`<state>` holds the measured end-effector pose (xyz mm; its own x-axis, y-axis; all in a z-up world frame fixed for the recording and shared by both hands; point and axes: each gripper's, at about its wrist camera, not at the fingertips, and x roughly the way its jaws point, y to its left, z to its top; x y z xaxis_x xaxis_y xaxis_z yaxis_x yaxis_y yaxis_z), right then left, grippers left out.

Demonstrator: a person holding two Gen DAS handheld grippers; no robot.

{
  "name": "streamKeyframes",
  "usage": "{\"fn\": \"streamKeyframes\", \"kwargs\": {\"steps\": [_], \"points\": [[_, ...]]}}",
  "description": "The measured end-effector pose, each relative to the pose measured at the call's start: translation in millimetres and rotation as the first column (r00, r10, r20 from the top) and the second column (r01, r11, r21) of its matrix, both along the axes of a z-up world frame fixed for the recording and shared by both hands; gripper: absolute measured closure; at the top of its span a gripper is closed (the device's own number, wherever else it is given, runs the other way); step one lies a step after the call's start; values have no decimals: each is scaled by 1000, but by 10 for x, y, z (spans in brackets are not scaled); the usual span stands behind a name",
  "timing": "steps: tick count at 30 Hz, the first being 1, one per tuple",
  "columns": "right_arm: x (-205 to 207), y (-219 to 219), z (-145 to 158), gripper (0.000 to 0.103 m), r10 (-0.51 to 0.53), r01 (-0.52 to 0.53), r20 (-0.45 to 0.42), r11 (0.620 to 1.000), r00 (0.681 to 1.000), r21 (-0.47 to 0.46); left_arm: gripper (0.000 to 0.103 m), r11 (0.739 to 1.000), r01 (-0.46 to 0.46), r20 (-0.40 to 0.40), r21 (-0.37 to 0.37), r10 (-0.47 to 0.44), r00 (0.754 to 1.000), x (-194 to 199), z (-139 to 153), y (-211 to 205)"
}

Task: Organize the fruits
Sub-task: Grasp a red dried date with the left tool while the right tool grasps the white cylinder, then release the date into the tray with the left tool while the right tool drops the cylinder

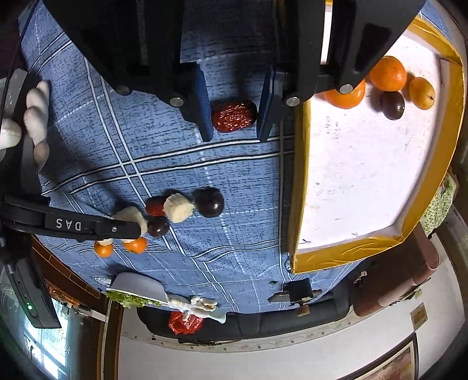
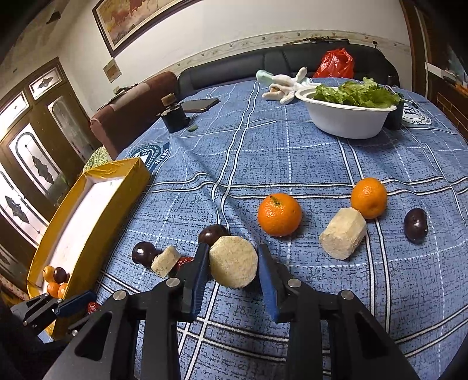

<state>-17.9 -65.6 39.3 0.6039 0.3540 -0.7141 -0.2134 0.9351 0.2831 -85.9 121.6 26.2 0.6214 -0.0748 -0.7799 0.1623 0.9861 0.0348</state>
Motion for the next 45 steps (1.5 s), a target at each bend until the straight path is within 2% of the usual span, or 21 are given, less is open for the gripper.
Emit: {"fn": "streamKeyframes", "kwargs": {"steps": [7,12,16,20,23,27,30,34,40,45], "points": [[-19,-16,29,66,0,0,14,1000,1000,7,73,999,6,104,-41,-2,995,-165,350,16],[-108,-31,151,66,10,-12,63,999,998,39,73,998,-21,118,-62,28,993,-148,449,52],[-272,33,318,66,30,-36,152,999,988,40,73,988,-77,112,-134,92,989,-154,460,255],[-389,173,410,66,46,-50,181,999,982,14,73,982,-130,137,-133,149,979,-207,547,497],[-465,348,483,66,92,-97,168,995,981,20,73,973,-198,148,-115,214,966,-186,618,812],[-555,764,580,66,207,-213,135,977,969,30,73,952,-284,121,-117,298,947,-71,625,1282],[-570,1189,619,66,306,-311,108,950,946,27,73,930,-339,55,-144,350,935,88,527,1639],[-497,1678,563,66,386,-388,48,921,921,27,73,899,-395,-16,-192,399,917,203,386,1976],[-277,2292,333,65,430,-430,-22,900,903,-75,73,886,-398,-34,-239,403,915,207,326,2152],[-112,2507,123,65,425,-431,-74,895,902,-115,73,872,-399,-57,-284,400,915,208,271,2273]]}}
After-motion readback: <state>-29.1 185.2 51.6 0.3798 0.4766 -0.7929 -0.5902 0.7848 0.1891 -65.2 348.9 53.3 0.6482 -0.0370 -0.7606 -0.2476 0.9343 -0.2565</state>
